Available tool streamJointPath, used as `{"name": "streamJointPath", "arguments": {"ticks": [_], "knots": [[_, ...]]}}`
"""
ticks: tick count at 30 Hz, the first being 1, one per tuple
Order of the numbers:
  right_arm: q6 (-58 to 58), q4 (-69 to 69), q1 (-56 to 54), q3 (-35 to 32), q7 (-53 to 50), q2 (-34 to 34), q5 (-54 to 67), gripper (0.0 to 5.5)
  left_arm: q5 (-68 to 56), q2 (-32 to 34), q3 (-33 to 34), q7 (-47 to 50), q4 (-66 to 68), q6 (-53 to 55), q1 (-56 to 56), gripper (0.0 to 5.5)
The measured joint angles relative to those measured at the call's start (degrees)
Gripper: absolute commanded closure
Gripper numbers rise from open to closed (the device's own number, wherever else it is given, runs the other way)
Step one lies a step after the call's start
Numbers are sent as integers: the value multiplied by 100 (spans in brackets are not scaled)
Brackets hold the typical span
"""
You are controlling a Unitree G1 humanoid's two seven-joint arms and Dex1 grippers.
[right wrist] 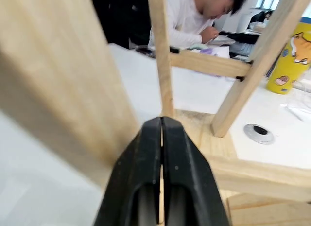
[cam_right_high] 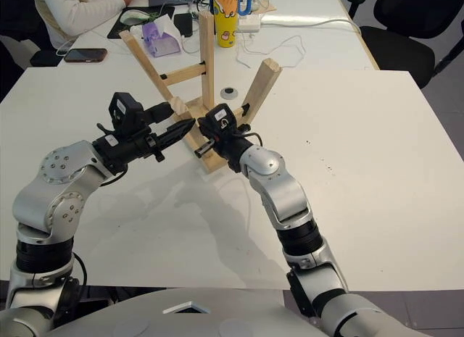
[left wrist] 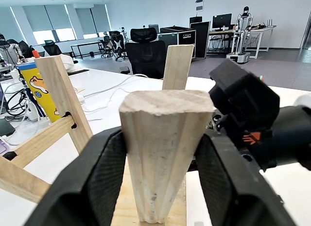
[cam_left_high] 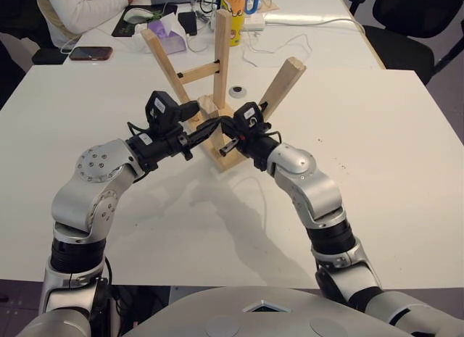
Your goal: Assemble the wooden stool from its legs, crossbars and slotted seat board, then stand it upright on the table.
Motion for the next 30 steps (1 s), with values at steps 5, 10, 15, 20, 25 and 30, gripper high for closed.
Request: {"name": "streamJointPath", "arguments": {"ticks": [5, 10, 15, 20, 25, 30], "knots": [[-995, -275, -14, -616, -520, -20, -284, 548, -80, 73, 121, -96, -42, 48, 38, 332], [-1039, -252, 107, -199, -300, -186, -550, 548, -185, 192, 193, -165, -66, 111, 85, 332], [-228, -92, 23, 502, 28, -615, -920, 548, -185, 240, 228, -157, -54, 139, 69, 332], [-16, -221, 50, 552, 13, -607, -992, 548, -223, 300, 248, -176, -50, 190, 72, 332], [-490, -551, 428, 50, -124, -334, -691, 548, -280, 382, 298, -295, -43, 181, 73, 332], [-584, -1263, -302, -1286, -412, -25, 205, 548, -277, 410, 315, -366, 42, 121, 57, 332]]}}
